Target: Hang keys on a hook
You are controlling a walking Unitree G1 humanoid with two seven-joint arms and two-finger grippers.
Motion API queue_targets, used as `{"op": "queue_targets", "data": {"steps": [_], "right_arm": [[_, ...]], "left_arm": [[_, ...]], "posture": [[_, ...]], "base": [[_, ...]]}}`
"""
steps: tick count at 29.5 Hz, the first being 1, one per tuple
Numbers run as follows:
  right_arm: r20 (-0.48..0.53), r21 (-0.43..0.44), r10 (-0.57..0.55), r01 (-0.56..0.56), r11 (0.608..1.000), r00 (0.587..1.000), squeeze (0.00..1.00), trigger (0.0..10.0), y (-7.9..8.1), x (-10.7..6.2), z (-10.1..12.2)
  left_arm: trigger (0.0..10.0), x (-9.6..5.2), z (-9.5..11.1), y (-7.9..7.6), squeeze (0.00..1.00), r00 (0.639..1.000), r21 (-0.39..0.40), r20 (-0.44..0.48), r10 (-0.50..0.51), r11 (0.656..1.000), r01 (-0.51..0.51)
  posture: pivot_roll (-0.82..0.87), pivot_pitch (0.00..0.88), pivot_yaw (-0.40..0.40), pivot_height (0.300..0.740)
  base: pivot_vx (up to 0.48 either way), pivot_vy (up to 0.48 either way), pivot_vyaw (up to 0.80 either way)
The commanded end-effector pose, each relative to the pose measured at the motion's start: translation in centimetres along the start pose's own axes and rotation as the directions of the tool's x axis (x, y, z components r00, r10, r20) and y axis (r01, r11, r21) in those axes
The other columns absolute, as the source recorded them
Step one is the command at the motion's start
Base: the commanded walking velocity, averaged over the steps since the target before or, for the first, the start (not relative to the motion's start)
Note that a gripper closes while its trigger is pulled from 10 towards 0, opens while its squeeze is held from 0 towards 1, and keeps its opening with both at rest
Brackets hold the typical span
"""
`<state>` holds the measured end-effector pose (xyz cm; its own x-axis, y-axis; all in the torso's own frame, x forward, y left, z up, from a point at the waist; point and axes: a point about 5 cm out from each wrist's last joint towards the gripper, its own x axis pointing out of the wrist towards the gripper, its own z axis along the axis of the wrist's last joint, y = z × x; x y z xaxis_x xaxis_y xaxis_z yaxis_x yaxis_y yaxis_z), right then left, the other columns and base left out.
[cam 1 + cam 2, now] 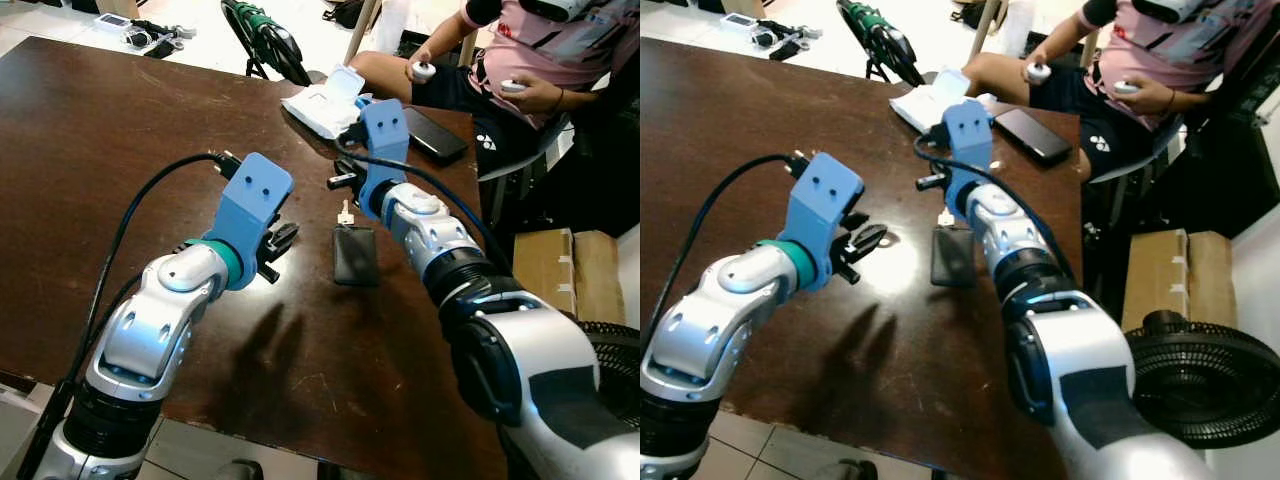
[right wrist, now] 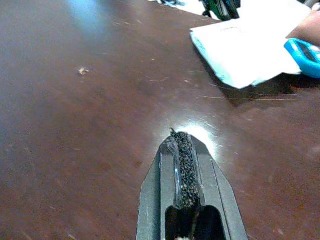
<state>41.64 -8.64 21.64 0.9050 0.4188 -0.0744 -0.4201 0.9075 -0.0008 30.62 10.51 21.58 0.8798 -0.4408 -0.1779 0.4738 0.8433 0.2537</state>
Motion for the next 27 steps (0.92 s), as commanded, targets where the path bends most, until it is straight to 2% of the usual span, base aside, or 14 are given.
{"op": "queue_targets", "data": {"steps": [1, 2, 5, 6, 7, 8, 10, 11, 13, 17, 26, 27], "right_arm": [[0.008, 0.001, 0.022, -0.022, 1.000, 1.000, 0.00, 0.0, 0.1, 0.0, 0.3], [-0.035, -0.030, 0.049, -0.050, 0.998, 0.998, 0.00, 1.3, 0.4, 0.0, -0.5], [-0.035, -0.030, 0.049, -0.050, 0.998, 0.998, 0.00, 1.3, 0.4, 0.0, -0.5], [-0.122, -0.134, 0.047, -0.064, 0.989, 0.991, 0.00, 10.0, 0.5, -0.2, -2.2], [-0.122, -0.134, 0.047, -0.064, 0.989, 0.991, 0.00, 10.0, 0.5, -0.2, -2.2], [-0.193, -0.210, 0.019, -0.060, 0.976, 0.981, 1.00, 10.0, 0.3, -0.6, -3.8], [-0.193, -0.210, 0.019, -0.060, 0.976, 0.981, 1.00, 10.0, 0.3, -0.6, -3.8], [-0.237, -0.256, -0.043, -0.019, 0.966, 0.971, 1.00, 10.0, -0.5, -1.0, -4.9], [-0.269, -0.279, -0.122, 0.044, 0.959, 0.955, 1.00, 10.0, -1.6, -1.5, -5.7], [-0.294, -0.271, -0.154, 0.072, 0.960, 0.943, 1.00, 10.0, -2.4, -1.9, -6.3], [-0.321, -0.289, -0.188, 0.094, 0.953, 0.928, 1.00, 10.0, -3.0, -2.4, -7.1], [-0.321, -0.288, -0.187, 0.093, 0.953, 0.928, 0.04, 10.0, -2.9, -2.4, -7.1]], "left_arm": [[10.0, 0.0, -0.1, -0.1, 0.00, 1.000, -0.006, -0.002, -0.010, 1.000, 0.010], [10.0, 0.0, -0.1, -0.1, 0.00, 1.000, -0.005, -0.001, -0.010, 1.000, 0.010], [10.0, 0.0, -0.1, -0.1, 0.00, 1.000, -0.005, -0.001, -0.010, 1.000, 0.010], [10.0, 0.0, -0.1, -0.1, 0.00, 1.000, -0.004, -0.001, -0.010, 1.000, 0.010], [10.0, 0.0, -0.1, -0.1, 0.00, 1.000, -0.004, -0.001, -0.010, 1.000, 0.010], [10.0, 0.0, -0.1, -0.1, 0.00, 1.000, -0.003, -0.001, -0.010, 1.000, 0.010], [10.0, 0.0, -0.1, -0.1, 0.00, 1.000, -0.003, -0.001, -0.010, 1.000, 0.010], [10.0, 0.0, -0.1, -0.1, 0.00, 1.000, -0.003, -0.001, -0.008, 1.000, 0.008], [10.0, 0.0, -0.2, -0.1, 0.00, 1.000, -0.004, -0.002, -0.006, 1.000, 0.006], [10.0, 0.0, -0.3, -0.2, 0.00, 1.000, -0.005, -0.002, -0.007, 1.000, 0.007], [10.0, 0.1, -0.2, -0.2, 0.00, 1.000, -0.005, 0.001, -0.007, 1.000, 0.007], [10.0, 0.1, -0.2, -0.2, 0.00, 1.000, -0.005, 0.001, -0.006, 1.000, 0.006]], "posture": [[0.12, 0.087, 0.039, 0.740], [0.12, 0.079, 0.039, 0.740], [0.12, 0.079, 0.039, 0.740], [0.12, 0.079, 0.039, 0.740], [0.12, 0.079, 0.039, 0.740], [0.12, 0.074, 0.036, 0.740], [0.12, 0.074, 0.036, 0.740], [0.12, 0.071, 0.035, 0.740], [0.11, 0.070, 0.032, 0.740], [0.11, 0.067, 0.030, 0.740], [0.11, 0.066, 0.031, 0.740], [0.11, 0.066, 0.031, 0.740]], "base": [[0.000, 0.000, 0.00], [0.000, 0.000, 0.00], [0.000, 0.000, 0.00], [0.000, 0.000, 0.00], [0.000, 0.000, 0.00], [0.000, 0.000, 0.00], [0.000, 0.000, 0.00], [0.000, 0.000, 0.00], [0.000, 0.000, 0.00], [0.000, 0.000, 0.00], [0.000, 0.000, 0.00], [0.000, 0.000, 0.00]]}}
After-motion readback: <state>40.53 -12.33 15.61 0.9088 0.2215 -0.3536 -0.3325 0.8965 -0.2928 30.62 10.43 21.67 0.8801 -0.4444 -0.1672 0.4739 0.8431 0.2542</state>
